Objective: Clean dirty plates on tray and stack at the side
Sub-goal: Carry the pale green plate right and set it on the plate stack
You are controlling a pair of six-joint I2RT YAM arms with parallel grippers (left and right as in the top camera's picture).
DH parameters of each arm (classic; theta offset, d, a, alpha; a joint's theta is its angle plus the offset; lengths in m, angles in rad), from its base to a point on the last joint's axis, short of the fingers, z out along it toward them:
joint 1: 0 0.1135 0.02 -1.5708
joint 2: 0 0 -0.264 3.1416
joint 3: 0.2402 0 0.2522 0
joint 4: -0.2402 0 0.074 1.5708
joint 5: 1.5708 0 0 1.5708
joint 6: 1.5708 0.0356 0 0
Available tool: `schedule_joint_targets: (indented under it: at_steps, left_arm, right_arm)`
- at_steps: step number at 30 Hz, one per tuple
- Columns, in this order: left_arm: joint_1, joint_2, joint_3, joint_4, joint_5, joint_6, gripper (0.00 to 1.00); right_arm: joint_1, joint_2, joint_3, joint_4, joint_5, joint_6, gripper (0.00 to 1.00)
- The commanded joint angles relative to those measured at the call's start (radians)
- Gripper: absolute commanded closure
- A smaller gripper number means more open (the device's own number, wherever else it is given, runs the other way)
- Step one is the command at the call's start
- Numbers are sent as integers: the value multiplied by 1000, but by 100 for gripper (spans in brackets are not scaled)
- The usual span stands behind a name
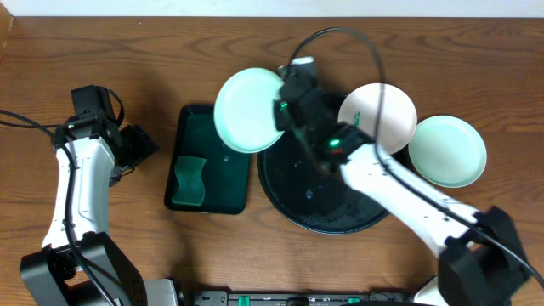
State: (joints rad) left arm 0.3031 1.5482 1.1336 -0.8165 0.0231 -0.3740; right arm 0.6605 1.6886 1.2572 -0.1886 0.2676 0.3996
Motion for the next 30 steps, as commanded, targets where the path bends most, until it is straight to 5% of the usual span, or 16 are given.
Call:
schedule_joint_targets:
  at_steps: [1, 14, 30]
  left_arm:
    - [4, -11, 18, -6, -6, -5, 19]
    - [4, -11, 18, -6, -6, -5, 19]
    - [5, -11, 18, -6, -6, -5, 19]
  right_arm:
    - [-89, -46, 17, -49, -115, 42, 99]
    - [-533, -135, 17, -330, -420, 79, 99]
    - [-1133, -148, 17, -588, -429, 78, 99]
